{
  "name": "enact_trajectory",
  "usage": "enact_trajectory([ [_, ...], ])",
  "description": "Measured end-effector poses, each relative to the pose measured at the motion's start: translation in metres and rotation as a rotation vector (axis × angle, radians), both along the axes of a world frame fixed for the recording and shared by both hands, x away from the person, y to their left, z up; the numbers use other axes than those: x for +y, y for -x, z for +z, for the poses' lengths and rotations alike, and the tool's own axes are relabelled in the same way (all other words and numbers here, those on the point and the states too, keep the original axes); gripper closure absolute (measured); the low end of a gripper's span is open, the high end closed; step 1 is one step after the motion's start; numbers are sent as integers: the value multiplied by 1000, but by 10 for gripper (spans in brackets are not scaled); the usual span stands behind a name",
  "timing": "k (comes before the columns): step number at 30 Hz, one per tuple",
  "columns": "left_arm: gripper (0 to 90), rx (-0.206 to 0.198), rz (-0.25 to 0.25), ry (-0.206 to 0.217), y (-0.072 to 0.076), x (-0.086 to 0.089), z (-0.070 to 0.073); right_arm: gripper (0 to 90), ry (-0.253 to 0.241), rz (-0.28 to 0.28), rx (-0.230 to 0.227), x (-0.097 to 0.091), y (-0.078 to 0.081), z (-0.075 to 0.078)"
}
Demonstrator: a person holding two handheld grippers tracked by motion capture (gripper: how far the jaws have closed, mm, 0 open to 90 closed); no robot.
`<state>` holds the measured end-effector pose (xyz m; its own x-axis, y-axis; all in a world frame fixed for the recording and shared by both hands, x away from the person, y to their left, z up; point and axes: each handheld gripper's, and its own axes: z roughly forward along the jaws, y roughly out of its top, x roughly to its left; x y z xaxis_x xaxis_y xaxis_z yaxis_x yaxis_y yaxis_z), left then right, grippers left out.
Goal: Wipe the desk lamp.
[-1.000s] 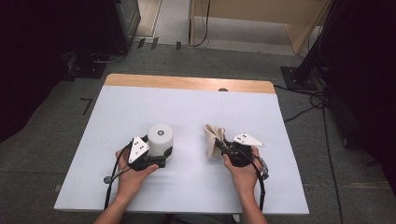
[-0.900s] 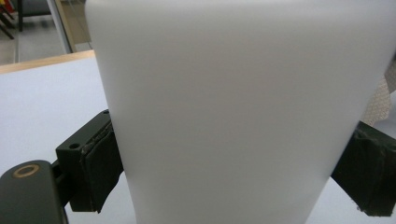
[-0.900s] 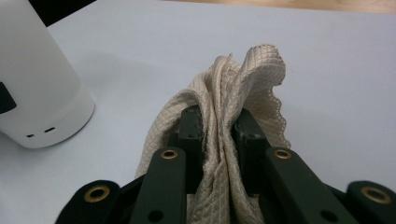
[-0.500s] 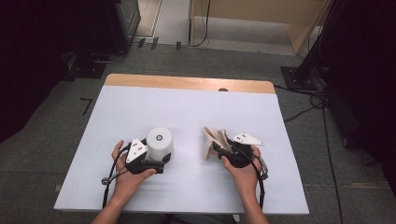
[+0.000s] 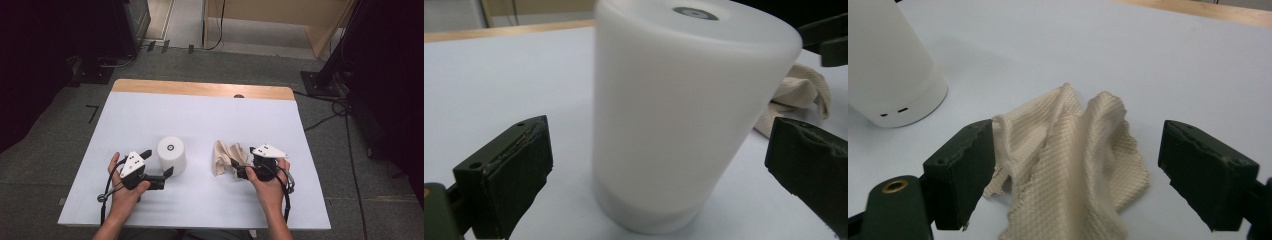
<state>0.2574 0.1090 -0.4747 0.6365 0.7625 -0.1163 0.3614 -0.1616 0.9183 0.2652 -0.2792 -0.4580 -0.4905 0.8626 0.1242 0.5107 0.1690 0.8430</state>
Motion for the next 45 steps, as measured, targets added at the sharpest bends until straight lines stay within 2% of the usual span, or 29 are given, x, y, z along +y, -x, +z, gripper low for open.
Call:
enact_trajectory([
  [5, 0, -14, 21, 16, 7, 20, 2, 145, -1, -17, -21, -22, 4, 4],
  [11, 0, -1, 51, 21, 9, 40, 1, 145, 0, -52, -32, -42, 6, 5],
  [16, 0, 5, 95, 8, 12, 58, -1, 145, 42, -83, -11, -54, 5, 0],
  [19, 0, 2, 117, -4, 12, 67, -2, 145, 45, -95, 5, -60, 5, -3],
  [20, 0, 3, 131, -6, 12, 74, -2, 145, 59, -117, 13, -67, 5, -5],
  [25, 0, 40, 176, -24, 9, 91, -4, 144, 43, -151, 28, -82, 9, -9],
  [26, 0, 69, 201, -21, 7, 99, -6, 145, 39, -175, 39, -91, 13, -11],
  [27, 0, 69, 201, -21, 7, 99, -6, 145, 35, -183, 44, -94, 15, -12],
  [28, 0, 87, 214, -32, 7, 107, -7, 145, 31, -194, 46, -99, 17, -13],
  [32, 0, 110, 234, -85, 9, 121, -9, 145, 47, -242, 53, -116, 26, -17],
  [34, 0, 129, 251, -91, 9, 127, -11, 145, 51, -266, 62, -124, 31, -19],
  [36, 0, 137, 254, -113, 9, 129, -13, 144, 49, -283, 75, -132, 35, -21],
  [41, 0, 158, 252, -111, 7, 130, -14, 144, 55, -313, 109, -144, 44, -26],
  [45, 0, 190, 244, -121, 4, 129, -16, 145, 68, -331, 156, -154, 52, -33],
])
